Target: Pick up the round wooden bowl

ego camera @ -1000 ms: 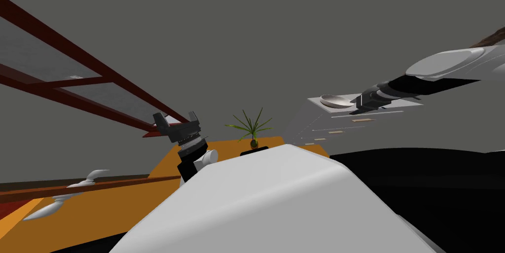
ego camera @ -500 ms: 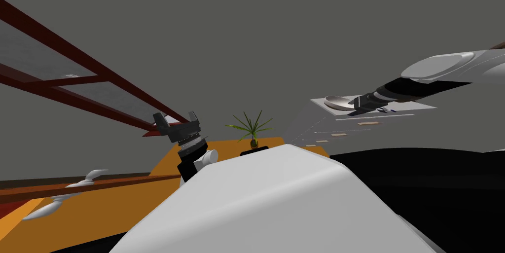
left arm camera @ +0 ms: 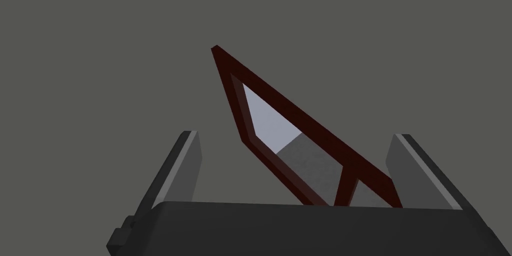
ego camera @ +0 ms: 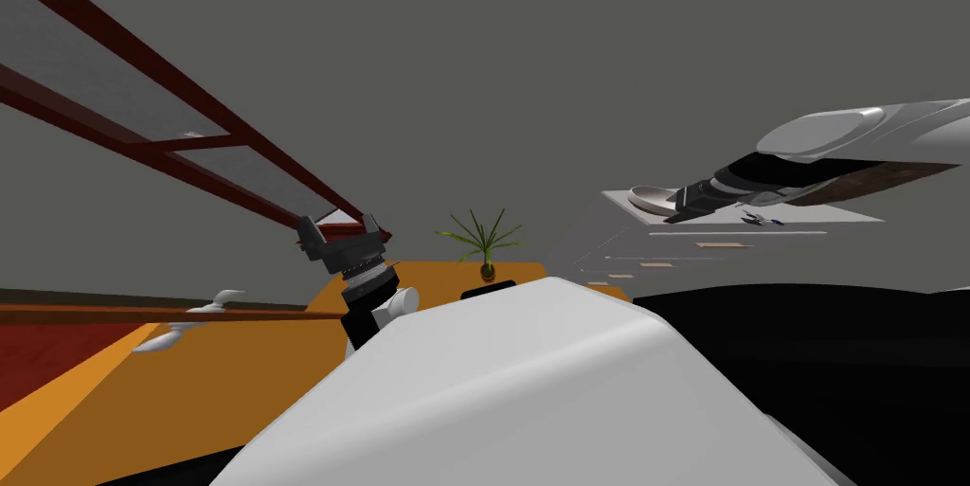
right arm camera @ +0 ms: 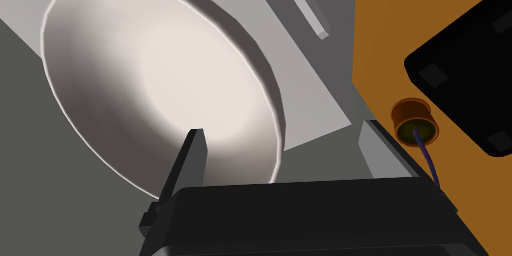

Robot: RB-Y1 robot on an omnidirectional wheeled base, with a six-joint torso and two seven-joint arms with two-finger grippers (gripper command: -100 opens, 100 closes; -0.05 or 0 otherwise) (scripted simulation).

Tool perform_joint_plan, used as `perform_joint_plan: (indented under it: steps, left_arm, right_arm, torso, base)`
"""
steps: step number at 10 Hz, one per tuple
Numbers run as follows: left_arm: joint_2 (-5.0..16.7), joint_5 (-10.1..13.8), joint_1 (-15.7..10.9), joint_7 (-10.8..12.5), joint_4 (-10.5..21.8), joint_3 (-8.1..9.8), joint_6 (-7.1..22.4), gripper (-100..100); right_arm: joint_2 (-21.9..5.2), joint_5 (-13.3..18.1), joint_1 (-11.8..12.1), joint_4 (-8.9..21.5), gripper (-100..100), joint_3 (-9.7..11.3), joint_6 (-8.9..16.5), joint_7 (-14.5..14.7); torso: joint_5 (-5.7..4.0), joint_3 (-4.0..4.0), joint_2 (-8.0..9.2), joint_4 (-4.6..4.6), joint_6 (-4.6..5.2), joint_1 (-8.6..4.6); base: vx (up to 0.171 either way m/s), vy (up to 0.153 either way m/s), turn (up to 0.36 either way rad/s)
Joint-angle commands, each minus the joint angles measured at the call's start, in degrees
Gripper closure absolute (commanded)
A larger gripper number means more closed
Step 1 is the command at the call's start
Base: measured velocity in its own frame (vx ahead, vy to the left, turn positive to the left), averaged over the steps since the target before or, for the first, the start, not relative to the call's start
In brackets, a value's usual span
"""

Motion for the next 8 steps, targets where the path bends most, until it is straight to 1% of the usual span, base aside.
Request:
perform_joint_plan:
  steps: [1,2,3,4,5,6,7,8]
  left_arm:
    - [0.0,0.0,0.0,0.0,0.0,0.00,0.0,0]
    - [0.0,0.0,0.0,0.0,0.0,0.00,0.0,0]
    - [0.0,0.0,0.0,0.0,0.0,0.00,0.0,0]
    - [0.0,0.0,0.0,0.0,0.0,0.00,0.0,0]
    - [0.0,0.0,0.0,0.0,0.0,0.00,0.0,0]
    - [0.0,0.0,0.0,0.0,0.0,0.00,0.0,0]
    - [0.0,0.0,0.0,0.0,0.0,0.00,0.0,0]
    - [0.0,0.0,0.0,0.0,0.0,0.00,0.0,0]
  right_arm:
    - [0.0,0.6,-0.2,-0.6,-100,0.1,0.2,-2.2]
    - [0.0,1.7,-0.4,-1.6,-100,0.4,0.6,-4.3]
    - [0.0,1.7,-0.4,-1.6,-100,0.4,0.6,-4.9]
    - [0.0,2.8,-0.7,-2.7,-100,0.6,0.9,-7.0]
    - [0.0,2.8,-0.7,-2.7,-100,0.6,0.9,-7.6]
    - [-0.1,3.9,-1.0,-3.8,-100,0.9,1.3,-9.8]
    - [-0.1,3.9,-1.0,-3.8,-100,0.9,1.3,-10.3]
    - [-0.1,5.0,-1.3,-4.8,-100,1.1,1.6,-12.5]
  torso:
    - [0.00,0.00,0.00,0.00,0.00,0.00]
    - [0.00,-0.03,-0.08,0.00,0.04,0.06]
    - [0.02,-0.03,-0.05,-0.01,-0.01,0.12]
    - [0.03,-0.06,-0.13,-0.01,0.05,0.14]
    - [0.04,-0.09,-0.16,-0.03,-0.01,0.15]
    - [0.03,-0.10,-0.19,-0.03,0.05,0.13]
    - [0.03,-0.08,-0.13,-0.03,0.00,0.12]
    - [0.02,-0.08,-0.16,-0.02,0.05,0.11]
  base:
    - [-0.098,-0.055,0.088]
    - [-0.115,-0.037,0.172]
    - [-0.089,-0.033,0.092]
    - [-0.084,-0.034,0.163]
    - [-0.077,-0.038,0.089]
    - [-0.103,-0.042,0.163]
    - [-0.088,-0.039,0.095]
    - [-0.107,-0.047,0.143]
